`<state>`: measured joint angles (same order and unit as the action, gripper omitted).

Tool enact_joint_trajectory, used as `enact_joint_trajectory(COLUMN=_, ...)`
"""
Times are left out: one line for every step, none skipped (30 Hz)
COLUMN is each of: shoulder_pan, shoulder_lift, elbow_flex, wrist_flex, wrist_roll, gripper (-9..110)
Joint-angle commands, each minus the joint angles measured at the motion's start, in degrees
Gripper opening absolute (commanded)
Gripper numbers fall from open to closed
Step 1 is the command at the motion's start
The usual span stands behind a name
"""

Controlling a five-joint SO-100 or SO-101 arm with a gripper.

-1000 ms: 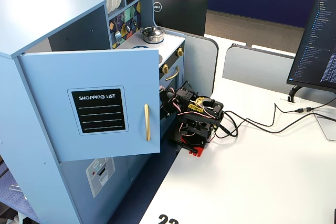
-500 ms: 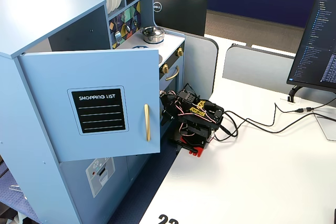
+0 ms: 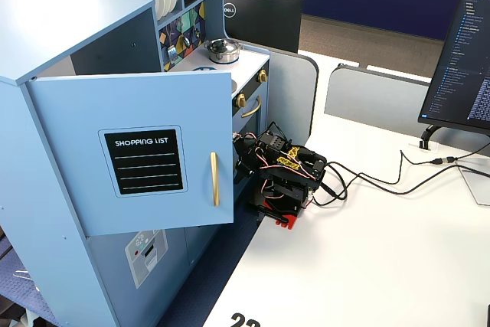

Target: Pick up the green pineapple from the left cabinet and place it in the gray recipient

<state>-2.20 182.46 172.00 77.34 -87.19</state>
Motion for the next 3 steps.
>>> enact_joint_trajectory(shoulder_pan=-0.4, shoulder_lift=-0.4, elbow_flex=-0.1, wrist_flex=10.3, wrist_roll=0.7, gripper=7)
enact_joint_trajectory(shoulder_pan=-0.4, shoulder_lift=-0.4, elbow_flex=-0.1, wrist_flex=10.3, wrist_roll=0.7, gripper=7)
enact_joint_trajectory(shoulder_pan=-0.4, shoulder_lift=-0.4, elbow_flex=-0.1, wrist_flex=10.3, wrist_roll=0.7, gripper=7)
